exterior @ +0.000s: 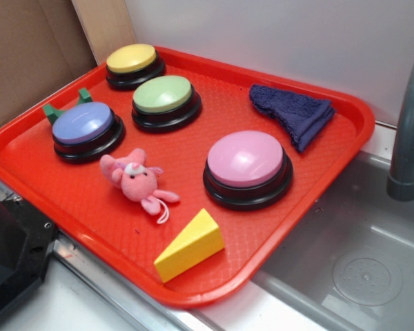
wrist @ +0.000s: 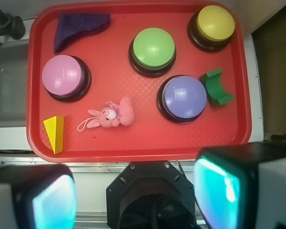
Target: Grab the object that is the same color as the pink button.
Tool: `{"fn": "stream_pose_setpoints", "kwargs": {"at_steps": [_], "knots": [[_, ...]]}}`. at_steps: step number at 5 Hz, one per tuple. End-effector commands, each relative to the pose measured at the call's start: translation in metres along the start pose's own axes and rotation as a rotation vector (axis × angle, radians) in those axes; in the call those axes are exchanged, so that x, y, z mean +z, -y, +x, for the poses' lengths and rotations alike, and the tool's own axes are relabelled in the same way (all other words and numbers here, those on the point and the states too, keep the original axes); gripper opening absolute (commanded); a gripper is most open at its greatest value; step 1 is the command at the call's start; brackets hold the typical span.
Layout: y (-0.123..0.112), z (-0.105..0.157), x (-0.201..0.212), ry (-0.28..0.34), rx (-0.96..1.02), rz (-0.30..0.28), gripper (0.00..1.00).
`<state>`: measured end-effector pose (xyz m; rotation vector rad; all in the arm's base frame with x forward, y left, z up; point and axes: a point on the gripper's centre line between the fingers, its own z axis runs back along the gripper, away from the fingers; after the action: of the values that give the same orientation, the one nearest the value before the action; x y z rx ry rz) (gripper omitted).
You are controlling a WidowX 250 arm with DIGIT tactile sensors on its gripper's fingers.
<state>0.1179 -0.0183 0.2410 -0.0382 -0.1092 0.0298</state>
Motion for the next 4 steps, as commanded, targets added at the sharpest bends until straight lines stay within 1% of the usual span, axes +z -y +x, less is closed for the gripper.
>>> {"fn": "stream_pose_setpoints", "kwargs": {"at_steps": [1,2,3,4], "knots": [[0.000,0.000,0.000,0.000,0.000,0.000,1.00],[0.000,-0.008,-0.022,-0.023,-0.244,-0.061,1.00],[-0.003,-0.011,-0.050,-0.010,-0.458,-0.029,1.00],[-0.007,-0.009,-0.097,-0.018,-0.690,0.064,1.00]]}}
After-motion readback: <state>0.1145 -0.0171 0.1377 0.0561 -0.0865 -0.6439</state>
